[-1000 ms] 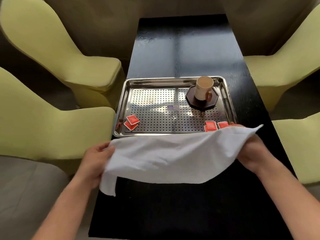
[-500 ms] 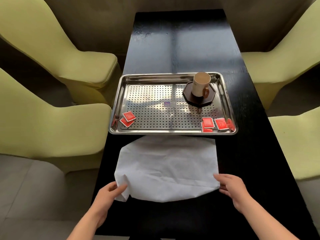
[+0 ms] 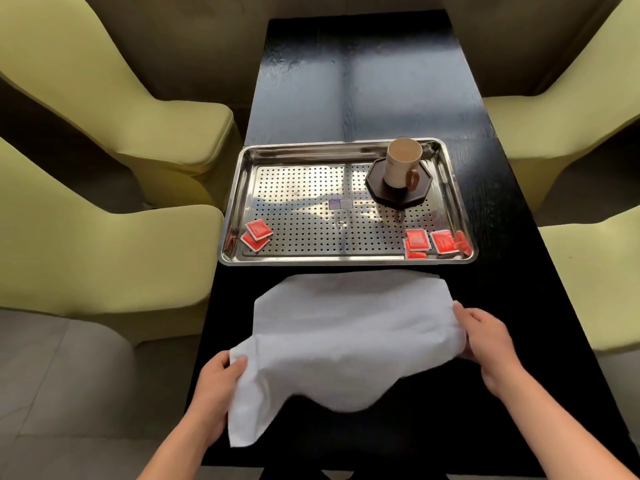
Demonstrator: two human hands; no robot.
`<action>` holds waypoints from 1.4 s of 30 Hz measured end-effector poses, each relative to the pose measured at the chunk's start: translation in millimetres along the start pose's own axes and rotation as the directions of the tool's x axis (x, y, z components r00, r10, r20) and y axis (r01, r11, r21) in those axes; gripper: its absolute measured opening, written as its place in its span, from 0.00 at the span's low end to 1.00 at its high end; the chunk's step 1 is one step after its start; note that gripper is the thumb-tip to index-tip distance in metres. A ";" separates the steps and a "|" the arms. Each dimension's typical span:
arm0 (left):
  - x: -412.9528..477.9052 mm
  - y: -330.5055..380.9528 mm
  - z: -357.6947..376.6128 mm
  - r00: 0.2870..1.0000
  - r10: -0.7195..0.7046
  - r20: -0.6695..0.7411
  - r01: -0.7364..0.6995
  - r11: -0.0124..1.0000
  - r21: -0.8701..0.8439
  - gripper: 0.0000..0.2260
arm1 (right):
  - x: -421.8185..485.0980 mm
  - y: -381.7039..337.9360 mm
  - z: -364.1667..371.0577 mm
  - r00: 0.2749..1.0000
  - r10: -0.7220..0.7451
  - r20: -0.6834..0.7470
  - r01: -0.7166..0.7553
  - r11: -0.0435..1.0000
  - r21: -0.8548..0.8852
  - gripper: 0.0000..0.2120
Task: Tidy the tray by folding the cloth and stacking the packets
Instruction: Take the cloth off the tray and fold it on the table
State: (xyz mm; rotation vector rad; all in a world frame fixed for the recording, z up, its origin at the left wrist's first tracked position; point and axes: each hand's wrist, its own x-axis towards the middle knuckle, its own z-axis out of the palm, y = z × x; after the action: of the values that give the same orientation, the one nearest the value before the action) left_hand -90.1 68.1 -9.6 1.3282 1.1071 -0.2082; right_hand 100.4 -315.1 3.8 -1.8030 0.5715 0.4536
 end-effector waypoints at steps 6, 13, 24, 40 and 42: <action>2.1 -11.5 4.6 0.986 -0.162 -0.031 0.162 0.987 -0.004 0.10 | -22.8 61.3 -15.5 0.917 0.161 0.364 -0.173 0.985 -0.001 0.22; 7.7 2.9 -3.8 0.998 -0.065 -0.017 0.067 0.980 0.187 0.09 | -8.9 17.3 -21.9 0.991 -0.065 0.118 0.086 0.980 -0.182 0.09; 4.0 -18.2 7.8 0.994 -0.107 -0.016 0.107 0.942 0.317 0.08 | -21.5 41.4 -44.3 0.937 -0.005 0.349 0.072 0.981 -0.178 0.08; 58.0 32.1 45.2 0.975 0.132 -0.176 0.025 0.727 0.686 0.22 | 28.7 7.3 -16.6 0.999 -0.045 0.019 0.042 0.585 -0.810 0.30; 78.0 40.7 57.1 0.969 0.131 -0.211 0.039 0.759 0.650 0.25 | 44.2 -1.3 -3.5 0.999 -0.042 -0.004 0.025 0.652 -0.757 0.28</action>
State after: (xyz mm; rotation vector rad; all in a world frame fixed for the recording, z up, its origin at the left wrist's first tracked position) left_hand 7.3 67.5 -48.5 2.0534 1.2625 -0.4323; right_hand 137.0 -325.0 -19.3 -2.6286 0.3710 0.7231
